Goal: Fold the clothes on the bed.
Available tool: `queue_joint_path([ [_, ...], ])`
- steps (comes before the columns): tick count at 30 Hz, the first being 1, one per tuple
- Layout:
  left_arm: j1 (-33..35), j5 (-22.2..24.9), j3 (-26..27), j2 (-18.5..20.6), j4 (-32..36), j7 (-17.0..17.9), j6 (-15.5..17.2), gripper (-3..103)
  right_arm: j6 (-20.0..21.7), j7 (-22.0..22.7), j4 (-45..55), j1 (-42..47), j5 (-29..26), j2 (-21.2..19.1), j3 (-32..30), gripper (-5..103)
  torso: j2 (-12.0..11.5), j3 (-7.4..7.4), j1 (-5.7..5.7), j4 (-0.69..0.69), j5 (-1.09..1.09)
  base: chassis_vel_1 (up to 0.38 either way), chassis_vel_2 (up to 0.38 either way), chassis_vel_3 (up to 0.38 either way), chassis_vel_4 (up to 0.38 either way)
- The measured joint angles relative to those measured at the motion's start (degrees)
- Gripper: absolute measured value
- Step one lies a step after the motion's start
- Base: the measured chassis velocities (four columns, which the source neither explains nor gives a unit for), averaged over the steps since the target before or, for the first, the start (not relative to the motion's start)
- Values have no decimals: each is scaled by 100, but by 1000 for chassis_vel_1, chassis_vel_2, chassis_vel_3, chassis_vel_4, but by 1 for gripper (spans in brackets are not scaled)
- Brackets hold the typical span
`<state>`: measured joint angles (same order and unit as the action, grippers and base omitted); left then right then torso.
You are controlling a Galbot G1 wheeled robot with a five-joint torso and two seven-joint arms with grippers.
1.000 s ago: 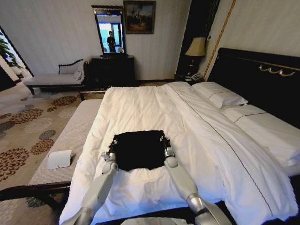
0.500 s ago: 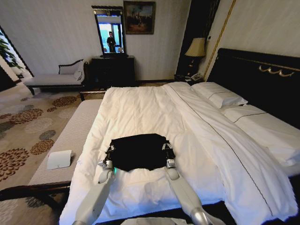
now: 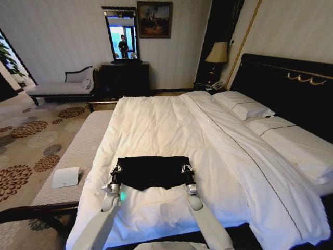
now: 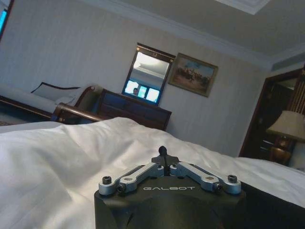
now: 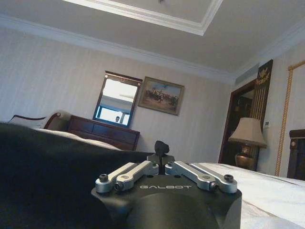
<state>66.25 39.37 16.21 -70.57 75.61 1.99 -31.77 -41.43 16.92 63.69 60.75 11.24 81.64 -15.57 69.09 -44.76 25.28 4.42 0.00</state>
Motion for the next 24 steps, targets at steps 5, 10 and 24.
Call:
queue_joint_path([
  [5,186,-100,13,52,189,-2,-1,0,1,8,273,255,59,2,-3,1,0,0,-1,0,0,0,0,0,0],
  [10,293,-155,44,109,261,-1,-37,0,1,50,467,461,51,-56,-21,1,0,1,0,0,-1,0,0,0,0],
  [24,808,-252,227,195,659,-112,64,0,-8,103,662,764,3,-169,-65,1,0,0,0,0,0,0,0,0,0],
])
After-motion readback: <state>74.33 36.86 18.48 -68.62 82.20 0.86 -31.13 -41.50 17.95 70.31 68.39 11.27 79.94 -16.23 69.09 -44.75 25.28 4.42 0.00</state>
